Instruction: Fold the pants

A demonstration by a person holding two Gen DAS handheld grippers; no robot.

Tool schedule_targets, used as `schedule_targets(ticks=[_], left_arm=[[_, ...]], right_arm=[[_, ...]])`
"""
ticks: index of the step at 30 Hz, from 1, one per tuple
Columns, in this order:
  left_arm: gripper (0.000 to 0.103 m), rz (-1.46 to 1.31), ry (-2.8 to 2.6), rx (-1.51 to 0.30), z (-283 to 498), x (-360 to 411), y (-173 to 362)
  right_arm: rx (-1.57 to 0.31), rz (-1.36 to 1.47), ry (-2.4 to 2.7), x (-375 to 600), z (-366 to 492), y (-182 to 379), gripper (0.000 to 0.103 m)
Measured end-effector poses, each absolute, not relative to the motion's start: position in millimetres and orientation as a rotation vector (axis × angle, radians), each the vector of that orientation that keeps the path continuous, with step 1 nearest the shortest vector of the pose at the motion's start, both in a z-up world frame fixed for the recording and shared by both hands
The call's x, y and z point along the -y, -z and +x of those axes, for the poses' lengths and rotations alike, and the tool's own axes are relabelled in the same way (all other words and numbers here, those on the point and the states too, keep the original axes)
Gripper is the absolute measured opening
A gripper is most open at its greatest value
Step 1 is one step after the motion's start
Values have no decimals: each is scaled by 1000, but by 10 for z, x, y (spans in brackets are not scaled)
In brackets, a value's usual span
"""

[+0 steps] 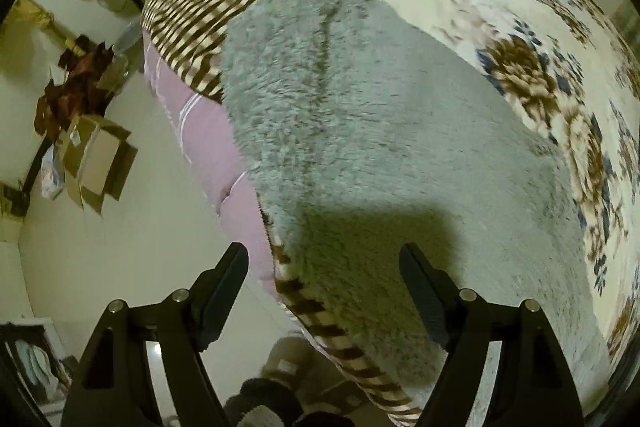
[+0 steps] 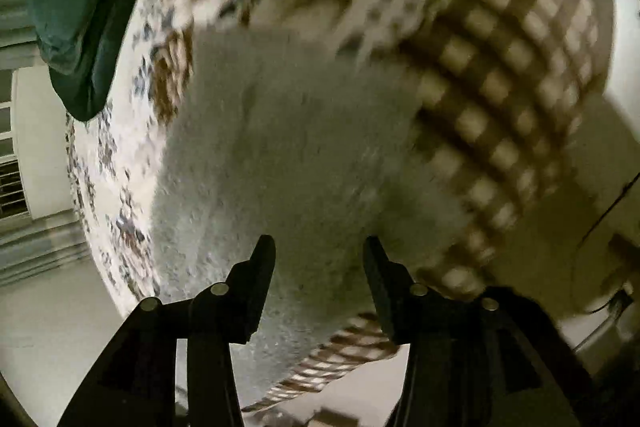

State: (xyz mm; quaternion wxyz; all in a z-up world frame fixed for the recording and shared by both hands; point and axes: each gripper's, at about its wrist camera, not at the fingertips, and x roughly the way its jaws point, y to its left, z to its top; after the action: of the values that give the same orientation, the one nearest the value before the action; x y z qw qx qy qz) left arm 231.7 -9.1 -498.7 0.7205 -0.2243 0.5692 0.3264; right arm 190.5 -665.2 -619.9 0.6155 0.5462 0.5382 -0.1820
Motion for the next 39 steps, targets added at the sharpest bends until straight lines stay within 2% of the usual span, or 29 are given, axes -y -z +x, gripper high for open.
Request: schedule_targets(ticks=[1,2,7,10,12,13,15,17,19,24,28,30,31,34,36,38,39], left_arm=[[77,-508,-726,-1261,2310,52,5012],[77,-519,-730,-1264,2305,10,5036],[77,-525,-715,-1271,2292,-199,5046],[77,-526,-708,-1278,2279,-344,5052],[77,-547,-705,-1280,2272,-471,5072],[77,-560,-704,-1277,2270,-538,5083],[77,-586,-703,-1273,2280,-666,5097],[77,-619,-699,-1258,2291,-800,5098],[77,-651,-699,-1238,2313,-956,5095],[77,-770,-712,-1164,2440,-1474,5083],[76,-776,-671,-1176,2722,-1761,5201],[47,-765,-646,-1182,2837,-1834,5254],[15,-760,-642,-1190,2873,-1857,5251],[6,-752,-640,-1123,2836,-1896,5075],[6,-766,-626,-1073,2784,-1939,4915],[5,-779,-623,-1040,2725,-1999,4805],[5,-783,-623,-1037,2708,-2035,4779]], right_arm=[[-1236,1228,443,6592,1936,6242,36],[-1240,1204,469,6565,1958,6262,4],[-1172,1213,565,6396,1718,5811,5],[-1214,1155,603,6380,1604,5708,5],[-1303,1131,592,6385,1648,5906,6],[-1349,1114,592,6367,1676,6004,11],[-1408,1086,584,6251,1747,6106,28],[-1378,1067,557,6080,1786,6031,55],[-1347,1042,518,5856,1832,5941,63],[-1359,1055,462,5300,1936,5958,63],[-1381,1066,481,5031,2020,6146,63],[-1381,1056,503,4932,2051,6220,63],[-1383,1048,518,4887,2053,6236,63],[-1366,1053,544,4858,2031,6251,62],[-1347,1043,549,4843,2003,6220,51],[-1342,1024,551,4809,2001,6185,20],[-1339,1013,557,4776,1995,6162,17]])
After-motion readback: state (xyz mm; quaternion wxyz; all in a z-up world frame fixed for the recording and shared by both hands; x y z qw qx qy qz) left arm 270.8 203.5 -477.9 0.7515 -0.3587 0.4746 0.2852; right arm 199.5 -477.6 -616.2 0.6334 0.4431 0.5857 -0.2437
